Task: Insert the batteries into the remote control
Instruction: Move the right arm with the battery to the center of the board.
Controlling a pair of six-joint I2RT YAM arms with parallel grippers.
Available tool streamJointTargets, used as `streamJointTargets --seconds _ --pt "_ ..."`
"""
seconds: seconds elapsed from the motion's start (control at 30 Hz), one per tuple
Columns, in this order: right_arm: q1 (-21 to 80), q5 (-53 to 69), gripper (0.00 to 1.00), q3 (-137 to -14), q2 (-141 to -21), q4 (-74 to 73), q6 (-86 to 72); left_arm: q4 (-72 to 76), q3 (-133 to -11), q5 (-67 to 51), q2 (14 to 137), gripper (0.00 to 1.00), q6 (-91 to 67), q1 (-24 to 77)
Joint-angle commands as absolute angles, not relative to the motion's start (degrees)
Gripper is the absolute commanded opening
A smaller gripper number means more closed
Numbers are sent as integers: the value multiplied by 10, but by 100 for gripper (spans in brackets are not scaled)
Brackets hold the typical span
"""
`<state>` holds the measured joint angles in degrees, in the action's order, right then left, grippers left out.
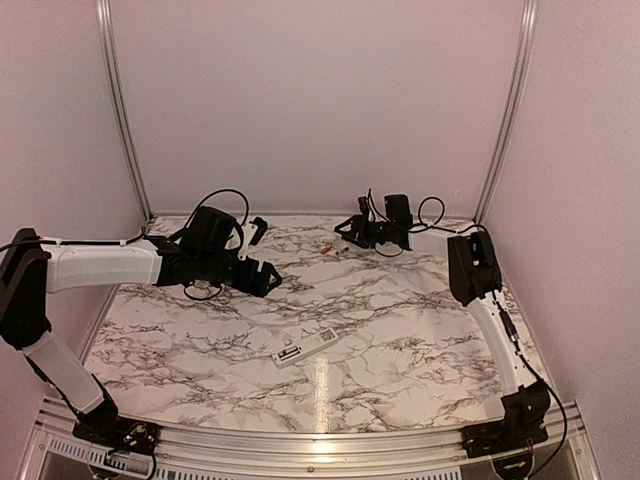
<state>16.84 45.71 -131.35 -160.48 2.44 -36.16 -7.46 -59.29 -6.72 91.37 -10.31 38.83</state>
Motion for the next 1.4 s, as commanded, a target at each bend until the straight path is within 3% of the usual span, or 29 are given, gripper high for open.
streamJointTargets --seconds 0.0,0.73,1.37 --pt "175 428 52 -1313 -1599 -84 -309 -58 -579 -55 911 89 -109 387" --pt "193 466 35 -1286 -1571 -192 -184 -54 -567 -47 900 89 -101 385" --pt "231 365 29 -1264 -1542 -297 -49 -55 -558 -43 887 89 -99 386"
